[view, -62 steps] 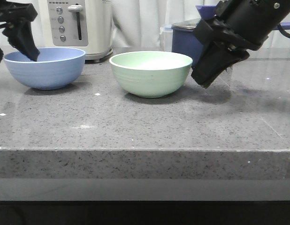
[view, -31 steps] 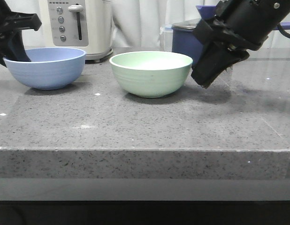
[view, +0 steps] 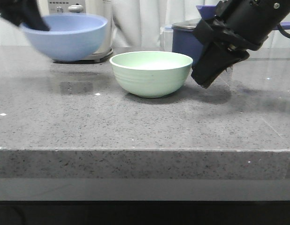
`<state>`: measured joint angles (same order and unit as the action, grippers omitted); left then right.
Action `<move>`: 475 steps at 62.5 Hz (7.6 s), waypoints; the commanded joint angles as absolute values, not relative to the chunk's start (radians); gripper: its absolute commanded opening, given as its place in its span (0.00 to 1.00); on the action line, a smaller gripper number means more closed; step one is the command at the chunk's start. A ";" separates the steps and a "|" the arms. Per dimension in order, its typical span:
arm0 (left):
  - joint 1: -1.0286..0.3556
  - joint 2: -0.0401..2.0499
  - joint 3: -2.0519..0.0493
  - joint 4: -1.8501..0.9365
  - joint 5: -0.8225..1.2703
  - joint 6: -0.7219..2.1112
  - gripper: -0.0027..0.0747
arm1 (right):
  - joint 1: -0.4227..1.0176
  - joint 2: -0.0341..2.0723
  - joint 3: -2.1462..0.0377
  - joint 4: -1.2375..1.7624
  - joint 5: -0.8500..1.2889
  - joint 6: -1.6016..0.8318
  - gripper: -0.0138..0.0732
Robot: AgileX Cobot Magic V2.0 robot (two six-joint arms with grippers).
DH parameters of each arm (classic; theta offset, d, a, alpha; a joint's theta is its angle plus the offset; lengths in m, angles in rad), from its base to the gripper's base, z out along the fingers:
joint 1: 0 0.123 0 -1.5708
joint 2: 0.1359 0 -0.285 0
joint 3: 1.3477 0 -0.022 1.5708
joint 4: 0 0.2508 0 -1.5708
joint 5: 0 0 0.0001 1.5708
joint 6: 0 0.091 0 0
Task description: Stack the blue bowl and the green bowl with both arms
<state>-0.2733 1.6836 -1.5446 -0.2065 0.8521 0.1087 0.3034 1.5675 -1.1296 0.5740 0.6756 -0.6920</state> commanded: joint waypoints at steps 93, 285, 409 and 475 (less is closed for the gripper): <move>-0.547 1.807 -1.732 -0.233 0.779 0.102 0.46 | 0.305 1.530 -1.155 0.603 0.644 -0.703 0.08; -0.547 0.761 -1.061 0.135 0.938 -0.109 0.19 | 0.302 0.633 -0.921 0.118 0.866 -0.055 0.09; -0.054 -0.025 0.009 -0.083 -0.017 -0.100 0.01 | 0.302 0.635 -0.921 0.119 0.870 -0.055 0.09; -0.054 -0.023 0.009 -0.013 -0.027 -0.099 0.01 | 0.302 0.635 -0.921 0.119 0.870 -0.055 0.09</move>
